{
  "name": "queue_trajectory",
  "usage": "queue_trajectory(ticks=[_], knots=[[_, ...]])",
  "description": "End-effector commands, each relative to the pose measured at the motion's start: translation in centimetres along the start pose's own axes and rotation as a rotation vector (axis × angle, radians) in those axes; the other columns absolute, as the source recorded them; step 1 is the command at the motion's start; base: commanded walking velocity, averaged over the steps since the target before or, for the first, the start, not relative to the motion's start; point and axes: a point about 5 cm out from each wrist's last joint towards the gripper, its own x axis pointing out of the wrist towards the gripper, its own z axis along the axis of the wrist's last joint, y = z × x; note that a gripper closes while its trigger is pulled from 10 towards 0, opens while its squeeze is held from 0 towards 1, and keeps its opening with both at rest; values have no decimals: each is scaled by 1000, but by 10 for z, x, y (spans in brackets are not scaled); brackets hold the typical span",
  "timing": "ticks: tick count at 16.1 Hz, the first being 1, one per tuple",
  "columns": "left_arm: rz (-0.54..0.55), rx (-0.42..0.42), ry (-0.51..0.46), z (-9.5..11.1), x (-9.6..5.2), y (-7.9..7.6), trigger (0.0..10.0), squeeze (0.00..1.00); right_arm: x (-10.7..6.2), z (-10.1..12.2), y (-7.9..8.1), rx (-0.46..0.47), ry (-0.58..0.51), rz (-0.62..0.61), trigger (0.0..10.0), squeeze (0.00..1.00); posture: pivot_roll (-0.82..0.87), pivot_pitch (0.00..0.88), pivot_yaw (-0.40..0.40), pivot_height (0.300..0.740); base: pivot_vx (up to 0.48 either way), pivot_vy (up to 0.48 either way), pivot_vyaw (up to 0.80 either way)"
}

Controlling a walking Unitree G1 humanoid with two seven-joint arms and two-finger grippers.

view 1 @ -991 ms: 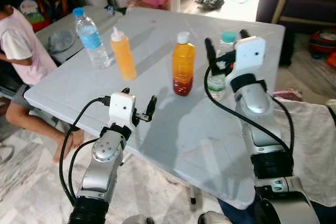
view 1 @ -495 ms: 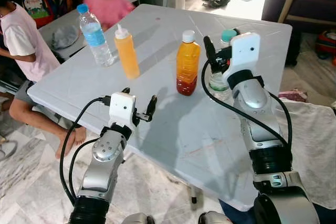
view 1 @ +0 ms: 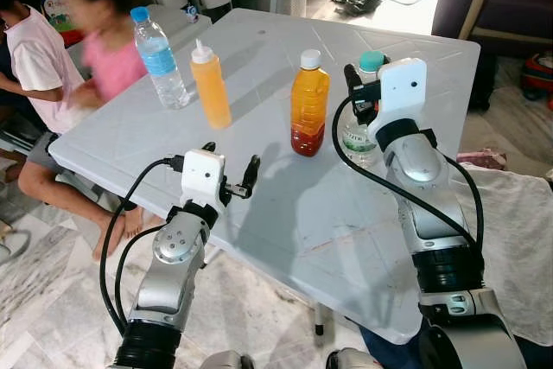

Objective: Restocking fridge

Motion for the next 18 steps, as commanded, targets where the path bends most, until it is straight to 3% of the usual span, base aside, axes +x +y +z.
queue_trajectory(ticks=[1, 5, 9, 10, 11, 12, 14, 18], knots=[[-4, 12, 18, -2, 1, 1, 10000, 0, -1, 0, 3, -3, 14, 8, 0, 0, -19, 28, 106, 740, 0, 0, 0], [-7, 19, 26, -3, 0, 1, 10000, 0, -3, 2, 1, -5, 19, 14, 0, 0, -17, 26, 103, 740, 0, 0, 0], [4, 24, 51, -6, -1, 5, 10000, 0, -18, 1, 1, -10, 69, 52, 314, 0, -20, 21, 103, 740, 0, 0, 0], [19, 24, 74, -8, 1, 5, 10000, 0, -23, 0, 0, -4, 89, 70, 1098, 0, -23, 22, 109, 740, 0, 0, 0], [27, 23, 83, -8, 2, 4, 10000, 0, -26, -1, -1, -10, 101, 93, 3333, 0, -24, 22, 110, 740, 0, 0, 0], [32, 35, 95, -8, 5, 2, 10000, 0, -32, -3, -4, 1, 126, 98, 10000, 0, -34, 20, 115, 740, 0, 0, 0], [8, 48, 85, -7, 6, -1, 10000, 0, -44, -11, -6, 64, 174, 90, 10000, 0, -41, 21, 120, 740, 0, 0, 0], [16, 47, 90, -4, 5, 1, 10000, 0, -71, -17, 11, 88, 223, 230, 10000, 0, -35, 20, 123, 740, -137, 0, 0]])
